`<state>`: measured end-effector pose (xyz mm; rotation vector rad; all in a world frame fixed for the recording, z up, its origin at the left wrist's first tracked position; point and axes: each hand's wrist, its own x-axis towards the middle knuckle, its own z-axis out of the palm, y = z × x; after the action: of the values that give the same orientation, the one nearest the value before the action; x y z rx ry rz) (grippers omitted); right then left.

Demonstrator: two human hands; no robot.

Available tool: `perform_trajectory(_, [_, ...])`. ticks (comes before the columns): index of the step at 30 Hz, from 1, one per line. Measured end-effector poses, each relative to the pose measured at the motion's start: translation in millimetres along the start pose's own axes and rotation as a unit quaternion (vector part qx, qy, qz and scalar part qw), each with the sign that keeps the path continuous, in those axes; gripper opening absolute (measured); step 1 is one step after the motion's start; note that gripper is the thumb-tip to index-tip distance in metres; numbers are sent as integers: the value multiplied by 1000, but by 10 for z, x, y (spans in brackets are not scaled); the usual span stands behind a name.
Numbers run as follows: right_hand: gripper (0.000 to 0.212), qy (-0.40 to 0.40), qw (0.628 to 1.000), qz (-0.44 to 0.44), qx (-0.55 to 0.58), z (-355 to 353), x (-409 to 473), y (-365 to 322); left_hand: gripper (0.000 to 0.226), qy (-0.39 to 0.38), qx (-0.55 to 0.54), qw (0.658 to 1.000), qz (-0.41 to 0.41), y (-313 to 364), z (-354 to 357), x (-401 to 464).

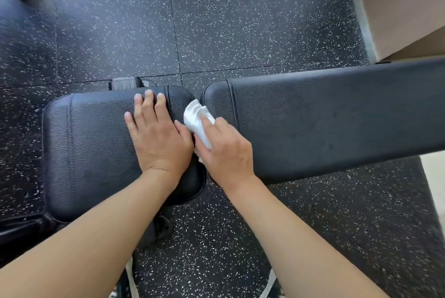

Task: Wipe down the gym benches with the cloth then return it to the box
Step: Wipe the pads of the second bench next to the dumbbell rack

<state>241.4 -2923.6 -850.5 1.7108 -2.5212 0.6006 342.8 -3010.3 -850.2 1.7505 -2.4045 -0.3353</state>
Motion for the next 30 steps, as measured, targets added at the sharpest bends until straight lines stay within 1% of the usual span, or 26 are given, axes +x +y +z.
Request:
perform_trajectory(2, [46,-19,999,-18,-20,-170,-79,287,70,-10,18,1000,8,23,-18,-7])
perform_trajectory(4, [50,-39,997,-2,-68,-360,-202,709,68,-22,37,998,35,32,-33,-13])
perform_trajectory(6, [50,-45,994,83,-61,-591,-320,1127,67,-35,36,993,108,33,-38,-4])
perform_trajectory(7, [47,-45,988,145,-38,-689,-352,1328,67,-47,29,984,170,41,-35,8])
perform_trajectory(9, [38,-25,967,252,4,-812,-360,1605,68,-70,29,951,298,79,-22,18])
perform_trajectory(10, [39,-6,957,291,7,-810,-339,1647,68,-75,32,941,328,97,-23,37])
perform_trajectory(11, [43,4,950,314,1,-777,-311,1613,66,-78,28,940,332,102,-30,63])
perform_trajectory(12, [45,6,948,318,-9,-731,-284,1504,66,-81,16,944,321,103,-46,82])
perform_trajectory(13, [45,0,953,301,-12,-665,-275,1336,67,-84,0,949,305,108,-58,90])
perform_trajectory(16, [56,9,986,163,-26,-420,-383,689,70,-88,-73,961,250,224,-66,51])
perform_trajectory(18, [58,14,996,92,-10,-352,-439,466,65,-79,-126,965,218,416,-56,25])
perform_trajectory(20, [53,27,998,53,11,-356,-443,574,63,-80,-160,963,202,658,-28,29])
perform_trajectory(22, [52,36,999,35,4,-433,-431,880,61,-69,-134,970,188,917,37,64])
perform_trajectory(23, [53,28,999,33,-14,-489,-420,1103,57,-62,-112,978,167,1059,78,69])
perform_trajectory(25, [60,-38,994,57,-88,-655,-355,1630,51,-53,-88,991,90,1335,166,35])
perform_trajectory(26, [62,-70,986,91,-117,-734,-329,1927,50,-48,-78,994,57,1444,218,3])
perform_trajectory(27, [61,-69,980,151,-112,-837,-309,2192,51,-38,-65,996,39,1518,275,-41])
perform_trajectory(29, [57,15,961,269,-53,-1015,-268,2531,53,-11,-35,999,33,1553,377,-96])
perform_trajectory(30, [56,40,953,297,-38,-1035,-250,2594,54,2,-29,999,30,1549,415,-88])
